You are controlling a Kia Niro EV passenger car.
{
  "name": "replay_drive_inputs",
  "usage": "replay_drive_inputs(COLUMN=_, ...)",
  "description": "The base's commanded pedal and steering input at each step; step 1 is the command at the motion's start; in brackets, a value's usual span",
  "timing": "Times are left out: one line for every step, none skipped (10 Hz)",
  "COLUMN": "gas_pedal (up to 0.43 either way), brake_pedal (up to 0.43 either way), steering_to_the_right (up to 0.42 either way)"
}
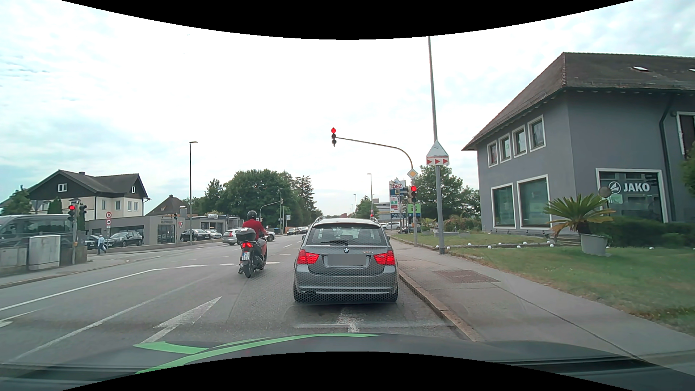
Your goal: Follow the waypoints while adhering to traffic rules and regulations
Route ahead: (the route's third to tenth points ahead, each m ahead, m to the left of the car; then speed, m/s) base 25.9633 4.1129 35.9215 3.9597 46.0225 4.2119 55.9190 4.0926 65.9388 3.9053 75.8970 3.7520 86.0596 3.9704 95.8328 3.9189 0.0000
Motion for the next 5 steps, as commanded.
replay_drive_inputs(gas_pedal=0.000, brake_pedal=0.384, steering_to_the_right=0.001)
replay_drive_inputs(gas_pedal=0.000, brake_pedal=0.378, steering_to_the_right=0.001)
replay_drive_inputs(gas_pedal=0.000, brake_pedal=0.384, steering_to_the_right=0.001)
replay_drive_inputs(gas_pedal=0.000, brake_pedal=0.384, steering_to_the_right=0.001)
replay_drive_inputs(gas_pedal=0.000, brake_pedal=0.384, steering_to_the_right=0.001)
